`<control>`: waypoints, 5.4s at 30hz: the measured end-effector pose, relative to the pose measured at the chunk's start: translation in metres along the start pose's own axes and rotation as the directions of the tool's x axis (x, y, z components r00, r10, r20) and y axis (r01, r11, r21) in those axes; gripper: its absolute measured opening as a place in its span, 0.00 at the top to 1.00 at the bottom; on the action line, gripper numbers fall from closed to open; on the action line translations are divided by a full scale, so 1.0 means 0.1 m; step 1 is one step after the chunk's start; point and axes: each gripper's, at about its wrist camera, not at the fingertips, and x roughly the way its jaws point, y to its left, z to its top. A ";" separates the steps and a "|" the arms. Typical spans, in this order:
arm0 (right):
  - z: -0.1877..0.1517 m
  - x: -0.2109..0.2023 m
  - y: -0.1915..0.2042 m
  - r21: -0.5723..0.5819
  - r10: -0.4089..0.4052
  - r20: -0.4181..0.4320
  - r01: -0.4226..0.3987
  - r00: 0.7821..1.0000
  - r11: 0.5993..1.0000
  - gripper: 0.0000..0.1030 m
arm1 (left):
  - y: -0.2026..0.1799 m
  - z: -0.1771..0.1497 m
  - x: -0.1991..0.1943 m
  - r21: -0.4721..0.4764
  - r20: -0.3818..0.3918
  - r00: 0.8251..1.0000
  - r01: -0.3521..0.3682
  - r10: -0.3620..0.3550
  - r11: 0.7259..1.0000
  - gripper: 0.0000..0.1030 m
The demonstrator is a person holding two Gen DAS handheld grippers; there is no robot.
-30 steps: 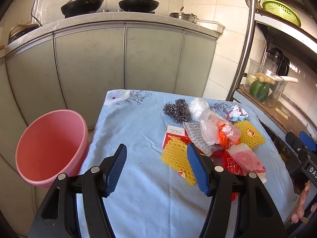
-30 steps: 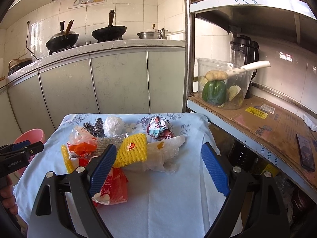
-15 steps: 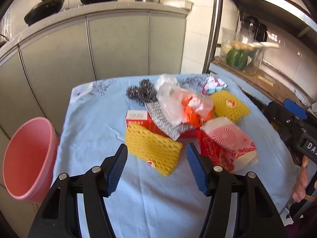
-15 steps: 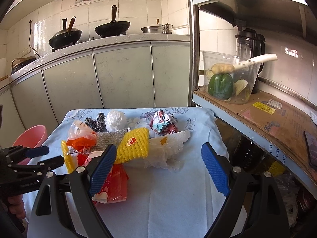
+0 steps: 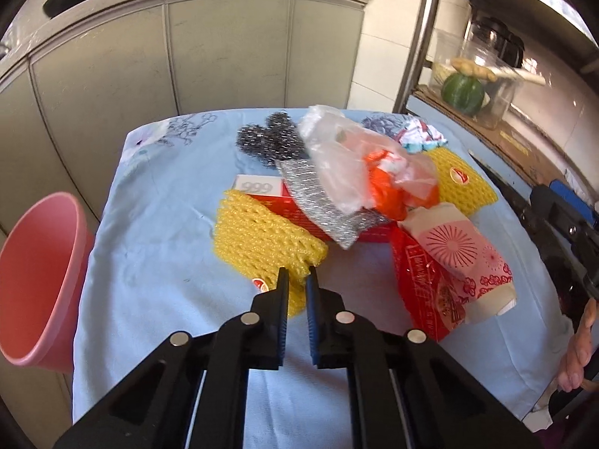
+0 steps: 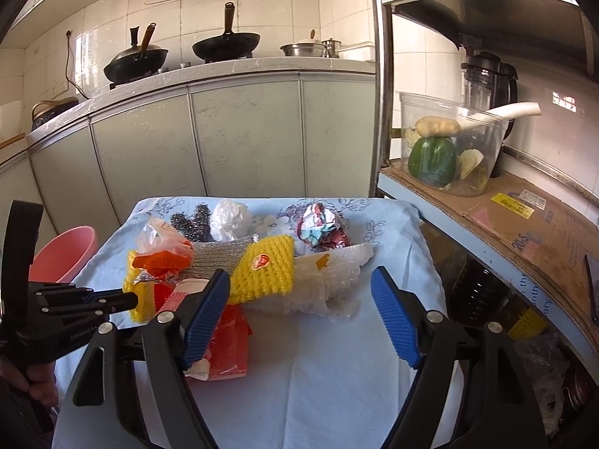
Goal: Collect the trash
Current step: 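Grasp the yellow foam net with the left gripper while the right gripper grasps the white-orange plastic bag, then carry both items over the pink bucket and open both grippers to drop them, then return both grippers to the table toward the red packets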
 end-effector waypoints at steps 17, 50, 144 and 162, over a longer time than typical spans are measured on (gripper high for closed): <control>0.34 0.26 0.71 -0.044 0.257 -0.139 -0.266 0.956 0.963 0.32 | 0.42 -0.08 -0.44 -0.062 0.122 0.992 0.026 -0.018 0.998 0.95; 0.50 0.24 1.07 -0.037 0.308 -0.152 -0.316 0.939 0.948 0.72 | 0.88 -0.29 -0.95 -0.148 0.243 0.970 0.015 0.022 0.989 0.95; 0.09 0.24 0.40 0.067 0.211 -0.253 -0.200 0.944 0.977 0.56 | 0.00 0.00 -0.25 0.064 0.041 0.998 0.049 -0.052 0.997 0.58; -0.03 0.44 0.62 0.094 0.232 -0.353 -0.212 0.906 0.973 0.56 | -0.10 -0.03 0.01 0.104 0.004 1.000 -0.016 0.015 0.994 0.89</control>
